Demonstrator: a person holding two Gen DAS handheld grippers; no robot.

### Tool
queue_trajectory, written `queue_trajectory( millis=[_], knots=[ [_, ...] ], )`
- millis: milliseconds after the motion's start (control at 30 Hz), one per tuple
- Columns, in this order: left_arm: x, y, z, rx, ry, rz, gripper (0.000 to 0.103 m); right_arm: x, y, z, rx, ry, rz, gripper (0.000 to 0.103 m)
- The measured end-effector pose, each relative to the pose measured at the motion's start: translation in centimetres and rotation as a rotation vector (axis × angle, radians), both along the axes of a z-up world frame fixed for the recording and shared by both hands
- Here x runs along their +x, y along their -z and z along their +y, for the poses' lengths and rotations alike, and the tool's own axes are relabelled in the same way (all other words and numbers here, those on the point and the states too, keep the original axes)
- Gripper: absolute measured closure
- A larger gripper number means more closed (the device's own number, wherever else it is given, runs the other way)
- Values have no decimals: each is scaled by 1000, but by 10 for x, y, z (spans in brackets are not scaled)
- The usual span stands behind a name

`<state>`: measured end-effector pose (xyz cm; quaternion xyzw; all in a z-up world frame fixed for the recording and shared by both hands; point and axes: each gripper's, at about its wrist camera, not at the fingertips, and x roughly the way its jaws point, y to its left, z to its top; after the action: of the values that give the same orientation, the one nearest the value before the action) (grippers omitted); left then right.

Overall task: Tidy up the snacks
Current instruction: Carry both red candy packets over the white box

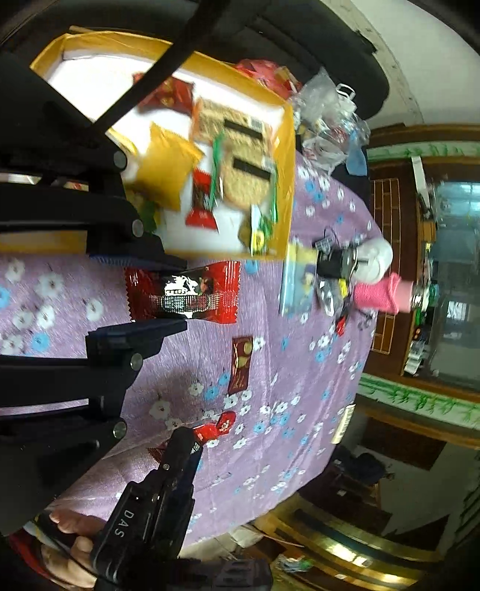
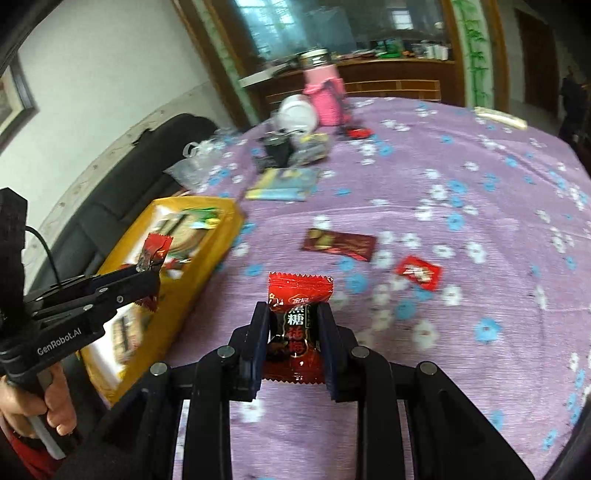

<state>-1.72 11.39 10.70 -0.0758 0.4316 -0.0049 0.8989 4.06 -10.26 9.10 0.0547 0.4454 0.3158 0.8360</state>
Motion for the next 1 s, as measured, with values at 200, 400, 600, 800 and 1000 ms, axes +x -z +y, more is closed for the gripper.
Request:
queue_trajectory(
  millis=[200,400,600,800,1000],
  knots=[
    [-31,-4,46,-10,-66,8,76,-12,-16,26,-2,-77,-32,78],
    [-58,0,97,-11,-177,38,76,-29,-27,61,0,-190,-58,78],
    [-72,12,130,-35,-241,77,76,-53,-24,113,11,-358,-42,78],
    [-75,34,160,-51,-293,143,76,-73,-7,167,18,-509,27,78],
    [-75,51,178,-51,-332,181,76,-88,11,208,22,-613,90,78]
  ],
)
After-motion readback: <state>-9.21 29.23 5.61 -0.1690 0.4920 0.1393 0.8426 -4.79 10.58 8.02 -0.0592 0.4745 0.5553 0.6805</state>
